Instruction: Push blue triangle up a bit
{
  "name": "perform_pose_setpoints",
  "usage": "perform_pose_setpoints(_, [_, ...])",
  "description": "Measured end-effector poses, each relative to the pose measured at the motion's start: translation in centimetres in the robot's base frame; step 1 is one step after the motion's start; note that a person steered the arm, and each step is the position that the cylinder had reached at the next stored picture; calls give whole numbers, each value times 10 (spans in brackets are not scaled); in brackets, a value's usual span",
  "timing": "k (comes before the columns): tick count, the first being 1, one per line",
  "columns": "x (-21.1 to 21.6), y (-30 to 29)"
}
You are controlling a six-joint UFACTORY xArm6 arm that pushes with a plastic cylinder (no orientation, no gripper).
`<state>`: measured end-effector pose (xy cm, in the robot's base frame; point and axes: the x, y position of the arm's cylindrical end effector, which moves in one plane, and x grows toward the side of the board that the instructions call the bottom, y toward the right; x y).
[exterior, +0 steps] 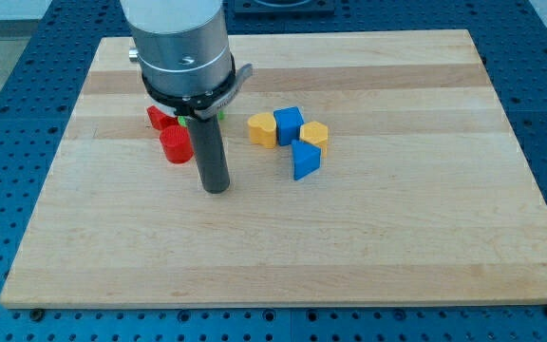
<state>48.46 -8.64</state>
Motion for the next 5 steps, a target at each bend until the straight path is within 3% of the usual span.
perform_pose_setpoints(2, [31,92])
perform_pose_setpoints(4, [28,112])
perform_pose_setpoints(5, [6,126])
